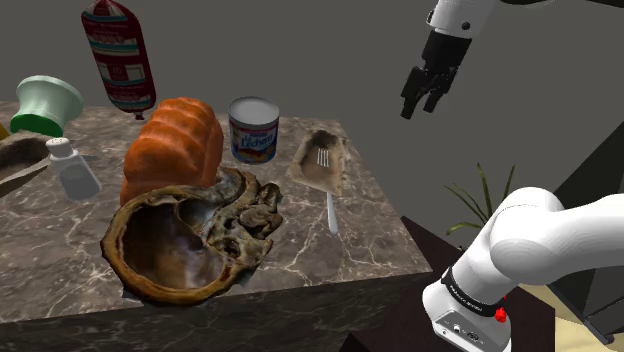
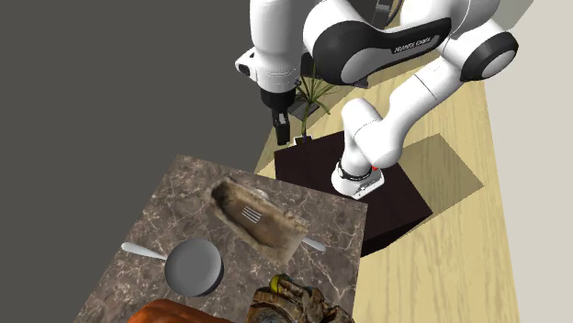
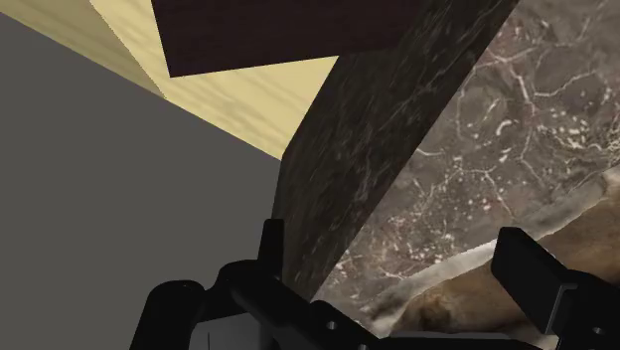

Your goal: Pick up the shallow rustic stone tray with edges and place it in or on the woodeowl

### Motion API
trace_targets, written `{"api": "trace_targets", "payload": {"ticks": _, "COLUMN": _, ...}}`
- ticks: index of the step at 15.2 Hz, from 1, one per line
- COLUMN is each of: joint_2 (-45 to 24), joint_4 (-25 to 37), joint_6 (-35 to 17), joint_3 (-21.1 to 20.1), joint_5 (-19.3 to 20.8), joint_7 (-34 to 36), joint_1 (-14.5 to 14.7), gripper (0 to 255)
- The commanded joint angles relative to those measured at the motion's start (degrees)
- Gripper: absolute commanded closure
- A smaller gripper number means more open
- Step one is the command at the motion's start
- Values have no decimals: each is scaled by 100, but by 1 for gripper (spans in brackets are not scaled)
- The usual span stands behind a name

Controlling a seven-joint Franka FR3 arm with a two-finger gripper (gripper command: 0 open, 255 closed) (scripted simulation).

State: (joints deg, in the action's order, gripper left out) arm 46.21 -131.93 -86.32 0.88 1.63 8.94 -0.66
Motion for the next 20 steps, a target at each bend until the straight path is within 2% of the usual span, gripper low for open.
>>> {"api": "trace_targets", "payload": {"ticks": 1, "joint_2": 0, "joint_4": 0, "joint_6": 0, "joint_3": 0, "joint_5": 0, "joint_7": 0, "joint_1": 0, "gripper": 0}}
{"api": "trace_targets", "payload": {"ticks": 7, "joint_2": 150, "joint_4": -944, "joint_6": -1150, "joint_3": -474, "joint_5": -1293, "joint_7": 2156, "joint_1": -398, "gripper": 0}}
{"api": "trace_targets", "payload": {"ticks": 13, "joint_2": -68, "joint_4": -1621, "joint_6": -2730, "joint_3": -1148, "joint_5": -2611, "joint_7": 4125, "joint_1": -671, "gripper": 0}}
{"api": "trace_targets", "payload": {"ticks": 20, "joint_2": -310, "joint_4": -1951, "joint_6": -3385, "joint_3": -1377, "joint_5": -2879, "joint_7": 4216, "joint_1": -614, "gripper": 0}}
